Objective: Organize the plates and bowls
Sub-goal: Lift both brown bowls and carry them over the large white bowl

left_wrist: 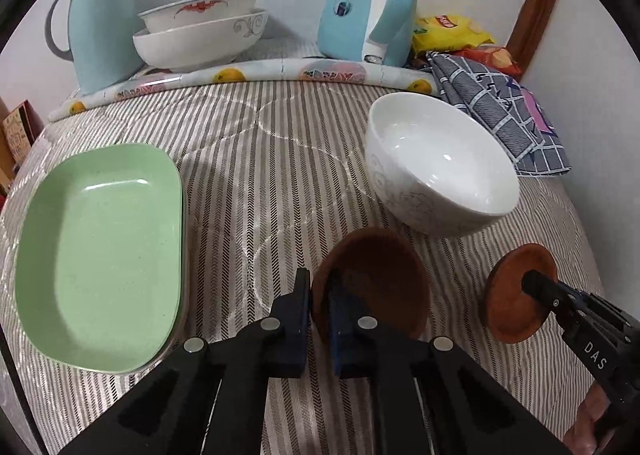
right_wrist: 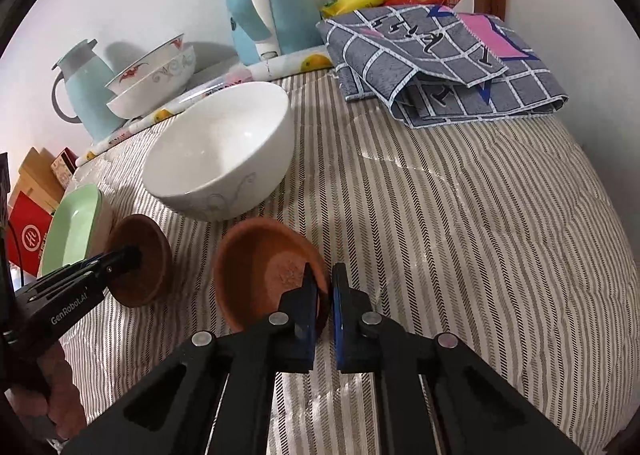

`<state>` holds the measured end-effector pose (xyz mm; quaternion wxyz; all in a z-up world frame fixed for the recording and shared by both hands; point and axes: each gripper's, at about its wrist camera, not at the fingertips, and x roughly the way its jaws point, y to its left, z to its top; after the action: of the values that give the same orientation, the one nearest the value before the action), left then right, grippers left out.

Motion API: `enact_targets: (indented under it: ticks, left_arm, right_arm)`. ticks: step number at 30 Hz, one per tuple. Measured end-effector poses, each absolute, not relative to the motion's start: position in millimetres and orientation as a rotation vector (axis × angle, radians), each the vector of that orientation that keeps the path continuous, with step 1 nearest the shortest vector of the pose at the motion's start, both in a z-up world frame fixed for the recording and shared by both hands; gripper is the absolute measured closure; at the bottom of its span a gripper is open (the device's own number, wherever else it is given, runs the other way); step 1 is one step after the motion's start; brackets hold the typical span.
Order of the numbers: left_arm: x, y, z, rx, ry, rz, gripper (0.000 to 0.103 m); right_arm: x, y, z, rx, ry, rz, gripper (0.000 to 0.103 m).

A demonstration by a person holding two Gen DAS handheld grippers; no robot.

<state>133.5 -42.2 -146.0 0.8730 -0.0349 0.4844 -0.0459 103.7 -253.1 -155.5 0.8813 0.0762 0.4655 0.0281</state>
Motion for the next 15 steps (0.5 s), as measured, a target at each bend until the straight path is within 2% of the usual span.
enact_targets:
  ticks: [15]
  left_arm:
    - [97.1, -41.3, -117.6, -0.081, 0.960, -0.106, 0.095]
  right_arm:
    - [61.7, -256.3, -125.4, 0.174, 0.931, 0.038, 0.096]
